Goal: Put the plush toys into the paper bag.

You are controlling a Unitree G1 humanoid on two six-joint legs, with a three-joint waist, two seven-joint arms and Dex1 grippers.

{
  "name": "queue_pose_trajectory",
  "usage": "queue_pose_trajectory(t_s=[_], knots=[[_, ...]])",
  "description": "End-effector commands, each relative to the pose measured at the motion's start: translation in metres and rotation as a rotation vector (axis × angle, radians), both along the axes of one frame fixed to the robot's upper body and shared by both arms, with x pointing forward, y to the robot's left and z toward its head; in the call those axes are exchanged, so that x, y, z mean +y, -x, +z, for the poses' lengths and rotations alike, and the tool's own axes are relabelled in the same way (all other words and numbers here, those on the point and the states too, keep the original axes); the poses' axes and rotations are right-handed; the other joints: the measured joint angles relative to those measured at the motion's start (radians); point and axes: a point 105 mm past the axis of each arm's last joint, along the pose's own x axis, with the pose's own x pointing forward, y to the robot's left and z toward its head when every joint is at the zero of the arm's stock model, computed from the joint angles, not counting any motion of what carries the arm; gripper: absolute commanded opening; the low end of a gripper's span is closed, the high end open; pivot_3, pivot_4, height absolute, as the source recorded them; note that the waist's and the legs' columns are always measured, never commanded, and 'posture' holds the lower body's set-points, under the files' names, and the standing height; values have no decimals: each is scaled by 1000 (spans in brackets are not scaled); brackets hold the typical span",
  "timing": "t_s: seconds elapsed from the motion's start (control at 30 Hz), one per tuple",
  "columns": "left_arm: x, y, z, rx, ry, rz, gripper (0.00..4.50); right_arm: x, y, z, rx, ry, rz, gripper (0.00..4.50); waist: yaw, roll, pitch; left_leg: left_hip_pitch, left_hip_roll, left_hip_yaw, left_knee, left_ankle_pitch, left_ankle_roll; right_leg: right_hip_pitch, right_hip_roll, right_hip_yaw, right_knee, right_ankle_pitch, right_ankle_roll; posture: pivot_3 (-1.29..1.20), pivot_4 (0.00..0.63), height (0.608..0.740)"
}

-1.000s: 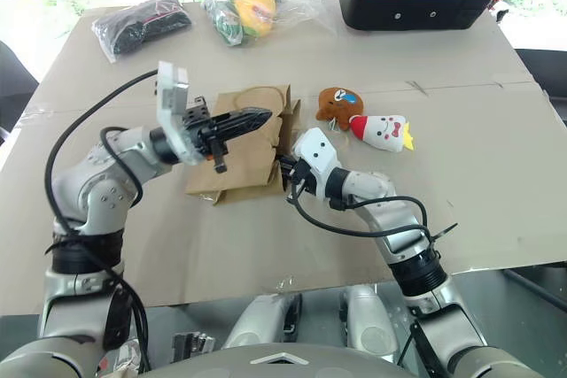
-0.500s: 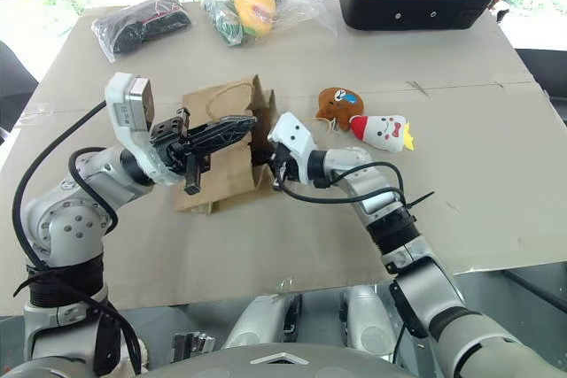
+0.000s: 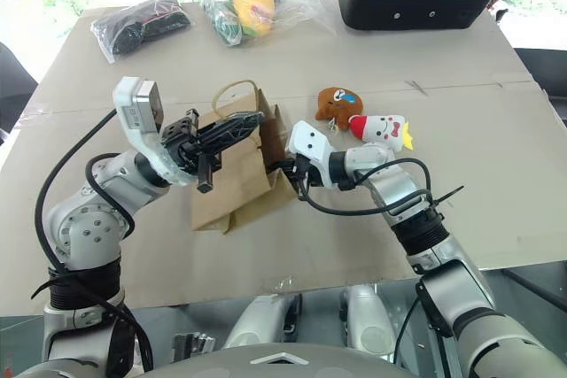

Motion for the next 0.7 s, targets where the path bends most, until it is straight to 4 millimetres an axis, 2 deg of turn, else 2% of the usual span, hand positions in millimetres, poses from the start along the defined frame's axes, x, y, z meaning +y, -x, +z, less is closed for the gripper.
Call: queue_pose_trajectory(t_s=[0.03,0.2,0.33,0.57,0.7], knots=[[-11,9,9,-59,16,-45,0,20,-6,17,-4,-117,2,109,-3,0,0,0,0,0,0,0,0,0,0,0,0,0,0,0,150,740],[-14,8,11,-75,33,-42,0,45,0,-16,81,-99,47,109,-1,0,0,0,0,0,0,0,0,0,0,0,0,0,0,0,150,740],[-1,0,29,-124,77,57,0,51,-3,-48,111,-46,-14,109,-2,0,0,0,0,0,0,0,0,0,0,0,0,0,0,0,150,740],[30,-11,66,-216,135,307,0,57,-4,-66,128,-52,-138,109,-9,-1,-1,4,0,0,0,1,-1,3,0,0,1,0,0,0,150,740],[40,-18,78,-267,117,435,0,60,-9,-71,119,-29,-212,109,-8,-2,-2,5,1,1,0,1,-3,3,0,0,2,0,0,0,150,740]])
